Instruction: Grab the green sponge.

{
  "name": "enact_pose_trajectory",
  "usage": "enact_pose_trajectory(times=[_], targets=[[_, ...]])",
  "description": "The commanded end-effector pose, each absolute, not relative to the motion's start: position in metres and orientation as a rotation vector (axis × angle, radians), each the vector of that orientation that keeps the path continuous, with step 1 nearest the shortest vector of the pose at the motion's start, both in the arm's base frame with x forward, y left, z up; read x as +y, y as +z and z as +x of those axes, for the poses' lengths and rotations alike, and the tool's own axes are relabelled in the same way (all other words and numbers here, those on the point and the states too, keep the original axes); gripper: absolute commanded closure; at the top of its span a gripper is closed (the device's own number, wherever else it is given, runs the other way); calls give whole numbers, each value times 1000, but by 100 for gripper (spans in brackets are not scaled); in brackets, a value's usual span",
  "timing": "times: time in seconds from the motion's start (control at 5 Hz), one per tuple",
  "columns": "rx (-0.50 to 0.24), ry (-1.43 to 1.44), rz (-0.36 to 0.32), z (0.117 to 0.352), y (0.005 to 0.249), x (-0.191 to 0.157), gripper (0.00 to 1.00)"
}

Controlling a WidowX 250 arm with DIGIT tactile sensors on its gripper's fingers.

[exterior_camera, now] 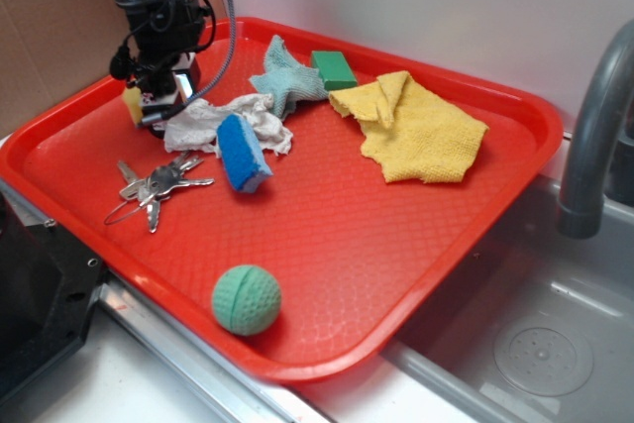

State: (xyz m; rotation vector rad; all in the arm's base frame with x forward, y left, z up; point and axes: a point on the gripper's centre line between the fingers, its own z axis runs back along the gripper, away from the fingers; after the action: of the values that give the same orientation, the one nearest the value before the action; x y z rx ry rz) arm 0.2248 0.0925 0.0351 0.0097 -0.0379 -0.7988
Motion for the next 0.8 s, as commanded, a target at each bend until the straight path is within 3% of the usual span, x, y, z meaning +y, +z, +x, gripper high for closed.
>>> enact_pose_trajectory(times=[0.0, 0.2, 0.4, 0.6], targets=[[-128, -460, 100, 204, 148, 61, 100], [-176, -202, 4, 189, 200, 50, 100], [-156, 22, 28, 179, 230, 36, 100], [-103, 176, 12, 176, 243, 43, 100]])
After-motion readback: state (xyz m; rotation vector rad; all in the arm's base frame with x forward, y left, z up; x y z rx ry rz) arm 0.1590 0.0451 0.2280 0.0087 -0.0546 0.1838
